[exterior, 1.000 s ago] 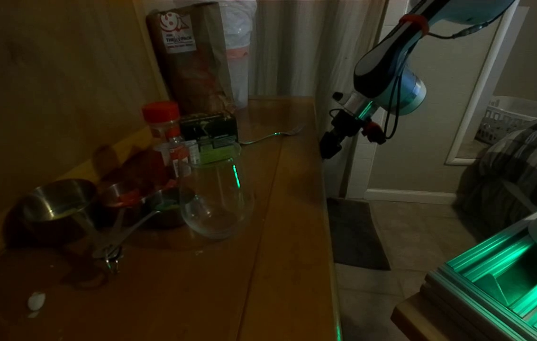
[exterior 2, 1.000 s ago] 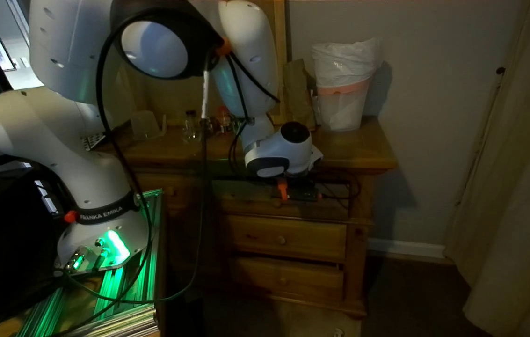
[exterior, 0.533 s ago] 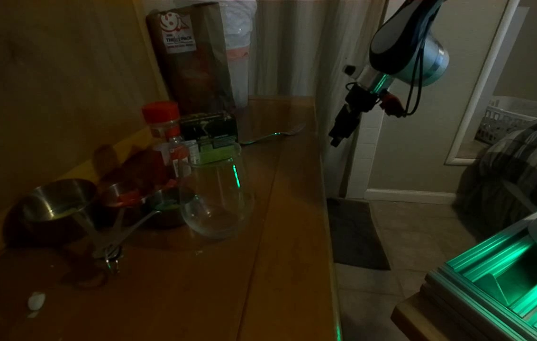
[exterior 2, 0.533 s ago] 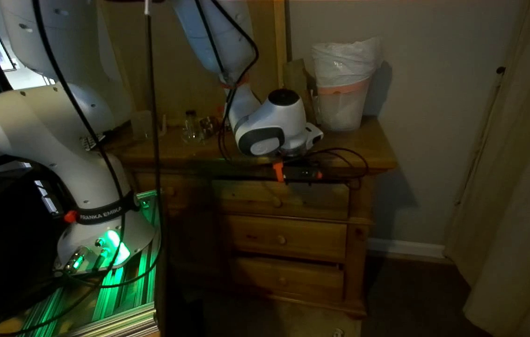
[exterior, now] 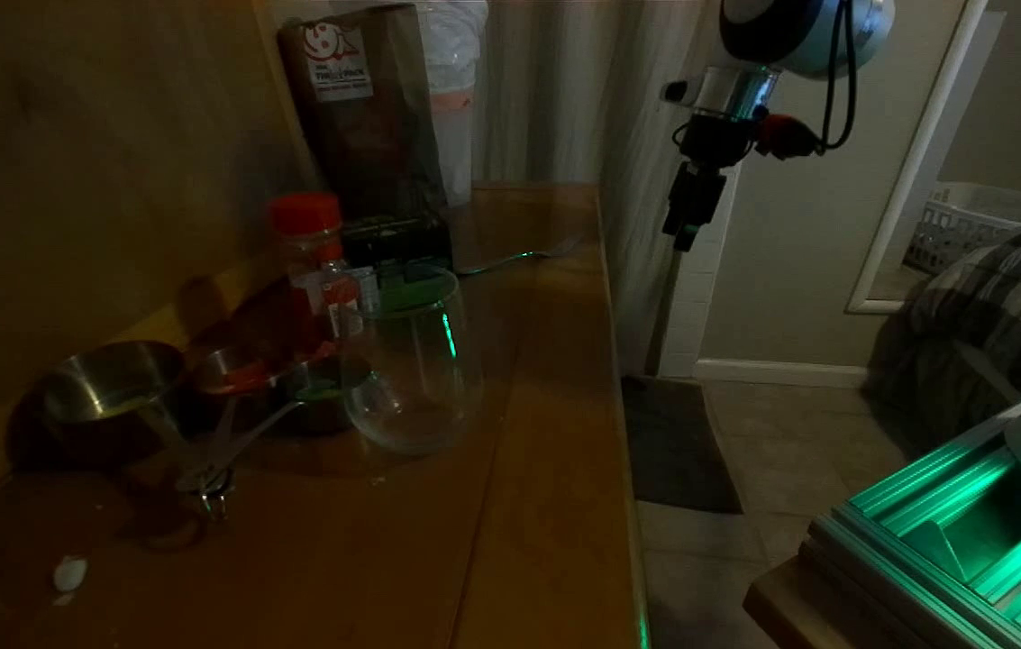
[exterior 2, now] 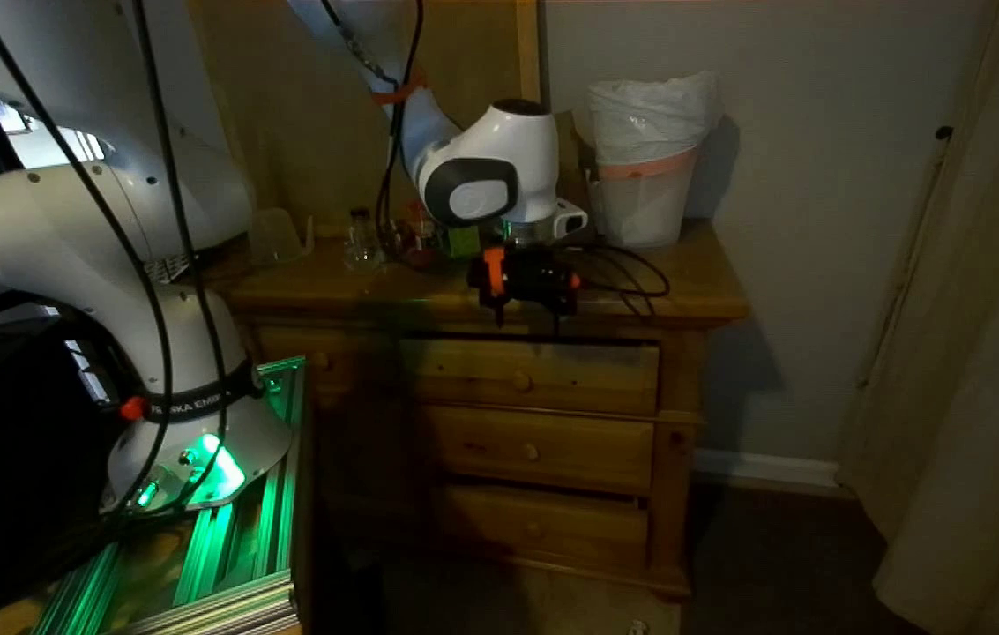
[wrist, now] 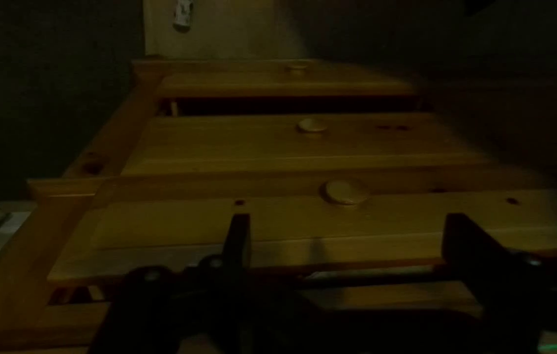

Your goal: Open the first top drawer, then put the plastic in the drawer and close the drawer

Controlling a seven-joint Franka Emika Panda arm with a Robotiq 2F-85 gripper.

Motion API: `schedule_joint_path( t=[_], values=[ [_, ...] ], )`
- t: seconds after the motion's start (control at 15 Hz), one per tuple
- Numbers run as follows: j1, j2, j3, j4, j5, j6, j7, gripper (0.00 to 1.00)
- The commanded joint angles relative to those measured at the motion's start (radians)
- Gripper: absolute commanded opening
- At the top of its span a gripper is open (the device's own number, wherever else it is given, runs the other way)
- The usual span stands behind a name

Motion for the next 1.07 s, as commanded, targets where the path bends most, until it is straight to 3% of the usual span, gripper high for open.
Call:
schedule_joint_path(
  t=[0.0, 0.33, 0.87, 0.93, 1.0],
  values=[
    [-0.167, -0.049, 0.190, 0.010, 0.120, -0.174, -0.093, 1.00],
    [-0.407, -0.045, 0.433, 0.018, 0.189, -0.277, -0.165, 1.00],
    [-0.783, 0.001, 0.788, -0.013, 0.094, -0.254, -0.078, 1.00],
    [-0.708, -0.023, 0.719, -0.001, 0.138, -0.250, -0.113, 1.00],
    [-0.741, -0.020, 0.751, -0.001, 0.131, -0.250, -0.108, 1.00]
  ],
)
